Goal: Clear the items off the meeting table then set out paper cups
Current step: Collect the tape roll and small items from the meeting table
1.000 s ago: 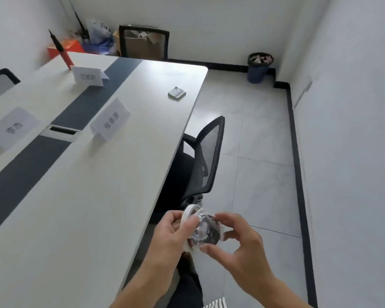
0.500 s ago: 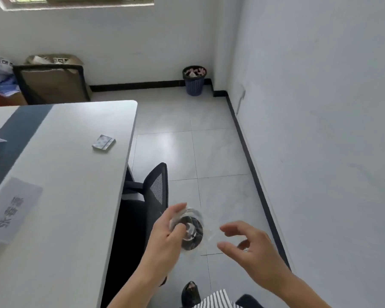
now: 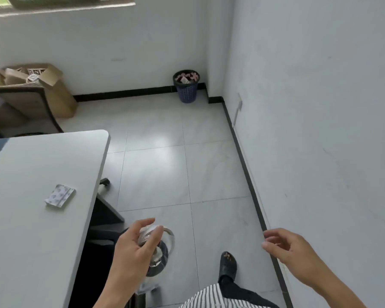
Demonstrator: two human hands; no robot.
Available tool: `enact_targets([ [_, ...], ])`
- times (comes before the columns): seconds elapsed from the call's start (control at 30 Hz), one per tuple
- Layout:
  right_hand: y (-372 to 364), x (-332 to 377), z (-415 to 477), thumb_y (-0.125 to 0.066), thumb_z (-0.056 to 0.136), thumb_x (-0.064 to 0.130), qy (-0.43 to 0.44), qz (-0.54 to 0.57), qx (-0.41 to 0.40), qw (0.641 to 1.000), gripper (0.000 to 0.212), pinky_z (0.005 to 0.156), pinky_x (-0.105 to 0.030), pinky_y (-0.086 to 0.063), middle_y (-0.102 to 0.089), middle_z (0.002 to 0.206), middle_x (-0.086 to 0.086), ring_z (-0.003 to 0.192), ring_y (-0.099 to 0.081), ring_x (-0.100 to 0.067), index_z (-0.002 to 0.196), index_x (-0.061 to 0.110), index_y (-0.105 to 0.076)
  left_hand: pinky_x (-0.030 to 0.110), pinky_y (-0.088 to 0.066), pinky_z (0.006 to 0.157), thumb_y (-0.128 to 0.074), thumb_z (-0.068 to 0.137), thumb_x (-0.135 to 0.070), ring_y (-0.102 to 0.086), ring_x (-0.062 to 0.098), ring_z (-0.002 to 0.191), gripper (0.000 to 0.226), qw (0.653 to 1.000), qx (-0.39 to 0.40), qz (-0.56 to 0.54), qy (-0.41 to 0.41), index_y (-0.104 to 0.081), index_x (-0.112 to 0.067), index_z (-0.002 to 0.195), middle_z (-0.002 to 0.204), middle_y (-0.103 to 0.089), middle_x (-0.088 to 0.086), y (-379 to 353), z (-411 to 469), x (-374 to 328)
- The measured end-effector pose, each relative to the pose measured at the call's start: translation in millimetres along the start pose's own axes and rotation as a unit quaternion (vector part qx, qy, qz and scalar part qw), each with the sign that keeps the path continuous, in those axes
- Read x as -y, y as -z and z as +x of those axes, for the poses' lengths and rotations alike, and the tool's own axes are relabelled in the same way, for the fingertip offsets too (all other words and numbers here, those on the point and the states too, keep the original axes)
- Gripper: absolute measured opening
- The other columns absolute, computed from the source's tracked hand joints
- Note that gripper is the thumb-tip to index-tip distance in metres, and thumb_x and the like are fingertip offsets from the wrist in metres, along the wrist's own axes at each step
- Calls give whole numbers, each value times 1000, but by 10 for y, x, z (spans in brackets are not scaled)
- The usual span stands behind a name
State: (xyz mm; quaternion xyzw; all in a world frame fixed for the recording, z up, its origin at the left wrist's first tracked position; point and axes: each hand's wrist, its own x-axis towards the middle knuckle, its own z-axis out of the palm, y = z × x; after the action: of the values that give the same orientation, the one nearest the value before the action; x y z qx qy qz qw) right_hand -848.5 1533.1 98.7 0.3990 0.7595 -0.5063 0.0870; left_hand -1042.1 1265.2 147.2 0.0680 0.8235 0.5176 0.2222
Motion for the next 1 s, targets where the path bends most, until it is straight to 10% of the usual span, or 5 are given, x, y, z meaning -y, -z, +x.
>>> enact_targets([
  [0.37,6,2107,2006,-68,84,43,211,-219,119,945,30,84,-26,-53,-65,99,20,92,-64,1,112,38,-58,24,-53,57,-72,82,-22,-66,15,63,6,969,-231,-15,86,-72,-21,77,76,-71,8,391,856,-32],
  [0.73,-1393,3628,2942,-62,81,57,285,-416,293,812,40,87,-19,-50,-62,108,21,98,-60,4,119,47,-53,27,-53,56,-72,83,-26,-61,17,51,8,902,-391,-86,160,-70,-27,74,61,-68,-3,1412,1786,321],
  [1.0,-2976,4682,3052,-49,94,50,495,-577,340,554,54,92,-31,-47,-55,136,7,118,-56,-16,143,30,-39,29,-54,64,-69,84,-30,-69,11,67,5,831,-497,-105,226,-68,-26,82,77,-72,-15,1827,1765,386],
])
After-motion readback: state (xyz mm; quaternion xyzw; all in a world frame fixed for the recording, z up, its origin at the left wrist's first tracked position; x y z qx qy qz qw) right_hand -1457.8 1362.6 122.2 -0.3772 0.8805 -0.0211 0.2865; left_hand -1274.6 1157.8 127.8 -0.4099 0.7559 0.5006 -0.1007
